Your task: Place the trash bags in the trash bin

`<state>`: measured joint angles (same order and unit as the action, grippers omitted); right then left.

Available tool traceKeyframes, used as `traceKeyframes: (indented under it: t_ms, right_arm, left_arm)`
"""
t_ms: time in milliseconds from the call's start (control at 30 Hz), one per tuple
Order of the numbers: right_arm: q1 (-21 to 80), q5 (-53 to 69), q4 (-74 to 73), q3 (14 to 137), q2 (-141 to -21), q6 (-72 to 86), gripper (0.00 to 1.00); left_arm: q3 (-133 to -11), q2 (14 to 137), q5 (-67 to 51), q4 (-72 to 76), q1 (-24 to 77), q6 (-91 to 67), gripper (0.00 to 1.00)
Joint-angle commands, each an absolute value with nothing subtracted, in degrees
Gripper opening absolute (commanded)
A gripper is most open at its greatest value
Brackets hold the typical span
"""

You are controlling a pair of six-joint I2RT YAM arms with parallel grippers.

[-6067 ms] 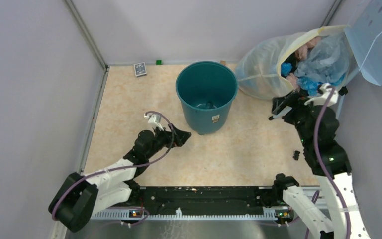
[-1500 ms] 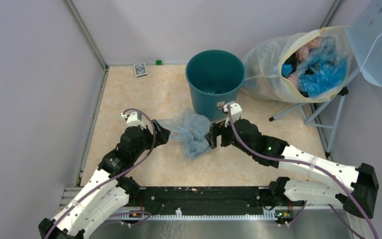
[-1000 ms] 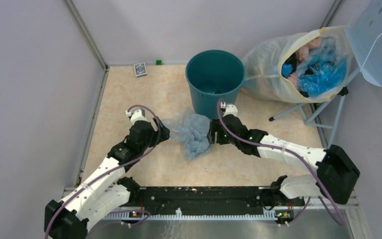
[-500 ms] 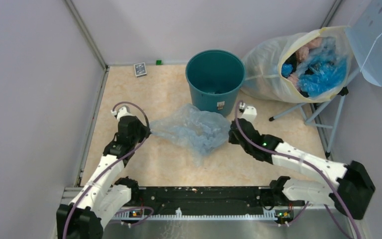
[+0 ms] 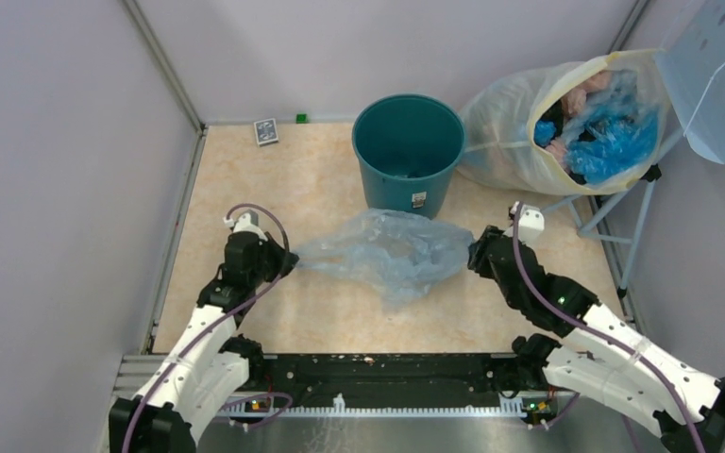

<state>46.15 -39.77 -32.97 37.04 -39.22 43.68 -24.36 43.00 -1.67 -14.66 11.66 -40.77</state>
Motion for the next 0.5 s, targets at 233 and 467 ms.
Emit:
traceKeyframes:
  t_ms: [233,467]
  right_arm:
    - [45.79,-14.04,-27.64,43.15,-52.29,24.55,0.65]
    - [45.79,-16.75,-29.32,44.26,-54.67,26.61,0.65]
  left_arm:
    - [-22.62,44.05,-18.53,-6.86,11.52,-37.81,0.0]
    - [-25.72,43.67,-13.66,-12.56,11.47,-37.75,0.0]
